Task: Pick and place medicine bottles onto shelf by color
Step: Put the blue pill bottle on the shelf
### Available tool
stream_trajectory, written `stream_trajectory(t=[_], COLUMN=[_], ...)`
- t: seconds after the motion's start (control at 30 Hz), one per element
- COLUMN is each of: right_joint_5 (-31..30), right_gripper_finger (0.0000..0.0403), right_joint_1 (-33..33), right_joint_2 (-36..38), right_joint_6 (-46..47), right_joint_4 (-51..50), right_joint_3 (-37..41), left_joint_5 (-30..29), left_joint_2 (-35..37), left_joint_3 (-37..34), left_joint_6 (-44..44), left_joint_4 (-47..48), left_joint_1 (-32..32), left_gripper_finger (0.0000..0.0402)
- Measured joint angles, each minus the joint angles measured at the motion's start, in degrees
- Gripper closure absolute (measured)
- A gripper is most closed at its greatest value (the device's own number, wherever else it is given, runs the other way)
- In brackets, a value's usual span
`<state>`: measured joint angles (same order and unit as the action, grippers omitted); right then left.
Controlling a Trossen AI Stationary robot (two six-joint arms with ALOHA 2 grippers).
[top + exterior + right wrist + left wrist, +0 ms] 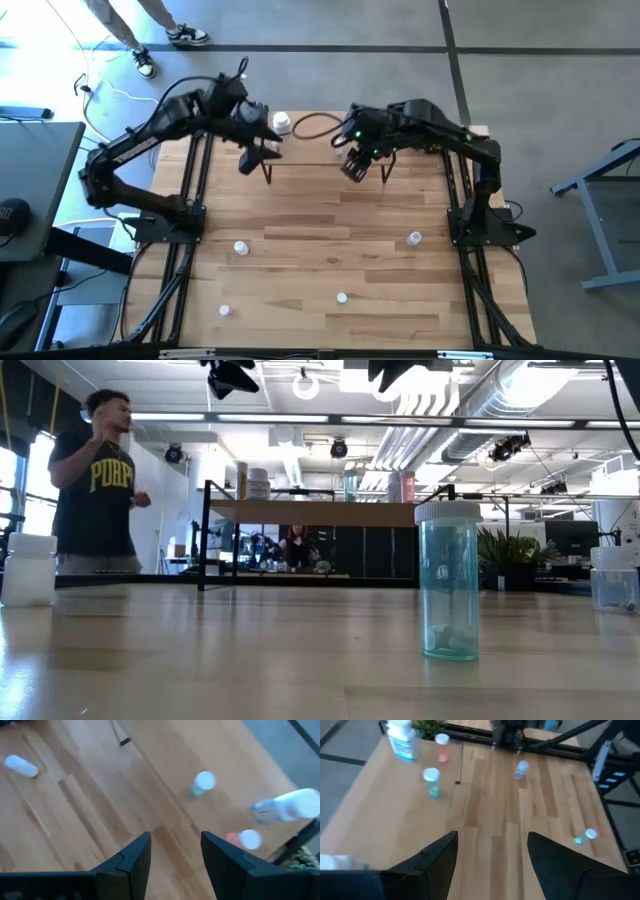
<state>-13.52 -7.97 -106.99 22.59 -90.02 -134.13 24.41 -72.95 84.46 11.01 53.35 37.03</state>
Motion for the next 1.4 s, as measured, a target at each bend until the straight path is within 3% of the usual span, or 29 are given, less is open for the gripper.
stream_trajectory(t=[0.5, 0.9, 1.1, 1.4], right_joint_5=[0.5, -4.5, -4.1, 0.3], right_gripper_finger=[0.0238, 0.0238, 0.0238, 0.0238], right_joint_1=[10.5, 18.0, 20.1, 25.0], right_joint_2=[-6.6, -9.7, -7.9, -1.4], right_joint_6=[12.3, 13.6, 15.8, 27.9], right_joint_4=[0.0, 0.1, -0.1, 1.1], right_joint_3=[0.0, 0.3, 12.2, 27.1], left_joint_5=[-0.4, -5.3, -8.9, -11.0], left_joint_2=[17.2, 23.1, 24.5, 25.4], left_joint_3=[-19.8, -23.7, -23.7, -23.7], left_joint_6=[-12.4, -13.3, -15.5, -16.3], left_joint_4=[-14.3, -14.6, -14.8, -14.6], left_joint_1=[-10.9, -18.5, -22.2, -25.4], left_gripper_finger=[0.0173, 0.0173, 0.0173, 0.0173])
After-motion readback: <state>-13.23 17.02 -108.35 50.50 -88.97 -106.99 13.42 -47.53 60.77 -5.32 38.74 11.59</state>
